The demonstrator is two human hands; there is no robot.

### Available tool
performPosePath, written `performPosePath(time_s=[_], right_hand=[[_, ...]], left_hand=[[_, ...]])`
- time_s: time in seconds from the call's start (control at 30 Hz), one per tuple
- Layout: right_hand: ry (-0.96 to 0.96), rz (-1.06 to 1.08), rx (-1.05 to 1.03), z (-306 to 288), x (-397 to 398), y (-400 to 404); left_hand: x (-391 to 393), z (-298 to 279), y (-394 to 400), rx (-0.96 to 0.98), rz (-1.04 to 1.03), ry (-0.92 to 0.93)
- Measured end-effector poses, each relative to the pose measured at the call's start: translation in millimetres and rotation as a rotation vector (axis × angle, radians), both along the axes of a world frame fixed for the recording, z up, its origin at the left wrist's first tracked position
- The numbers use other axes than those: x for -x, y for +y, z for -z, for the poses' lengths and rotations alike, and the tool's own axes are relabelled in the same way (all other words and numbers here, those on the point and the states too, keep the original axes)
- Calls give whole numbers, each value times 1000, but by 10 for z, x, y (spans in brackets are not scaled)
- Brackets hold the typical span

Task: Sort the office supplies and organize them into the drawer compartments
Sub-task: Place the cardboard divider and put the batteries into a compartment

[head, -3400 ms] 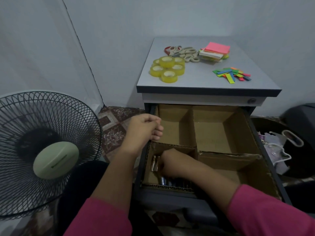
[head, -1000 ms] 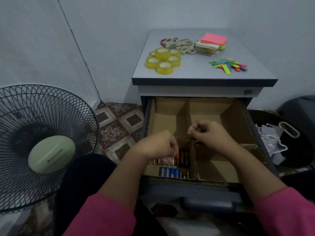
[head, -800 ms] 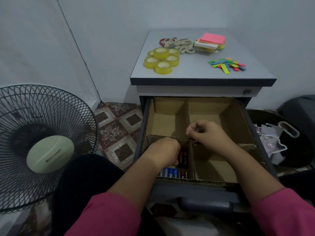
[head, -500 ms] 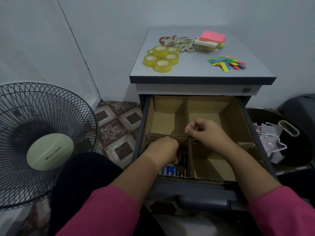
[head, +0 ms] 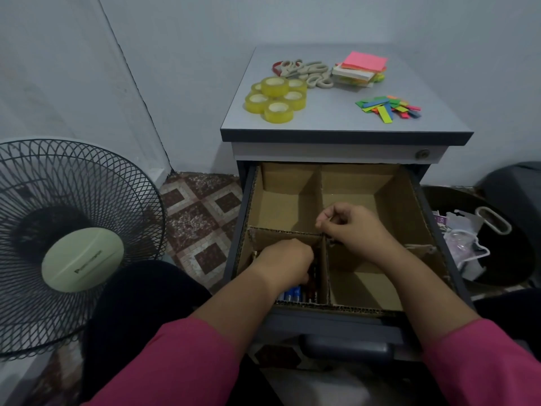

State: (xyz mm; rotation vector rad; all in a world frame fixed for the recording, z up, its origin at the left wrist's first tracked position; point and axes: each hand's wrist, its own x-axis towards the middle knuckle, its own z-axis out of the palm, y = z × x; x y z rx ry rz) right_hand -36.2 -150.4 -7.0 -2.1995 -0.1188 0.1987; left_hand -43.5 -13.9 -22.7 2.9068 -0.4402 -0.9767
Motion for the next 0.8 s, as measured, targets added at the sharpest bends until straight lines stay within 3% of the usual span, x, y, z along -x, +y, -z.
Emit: performPosePath(time_s=[0.17, 0.27, 0.37, 0.57, 0.7, 0.8], right_hand=[[1, -5, -1, 4, -14, 7], [1, -13, 3, -4, -14, 0], [-4, -10, 9, 0, -18, -5], [14, -23, 2, -21, -11, 3], [27, -20, -5, -34, -13, -4], [32, -30, 1, -33, -8, -6]], left_hand=[[-6, -50, -65, -7, -68, 34], [15, -51, -5, 74, -138, 144], [79, -113, 121, 178, -110, 134], [93, -173, 165, 214, -140, 220], [84, -256, 218, 208, -143, 153], [84, -284, 268, 53, -25, 14]])
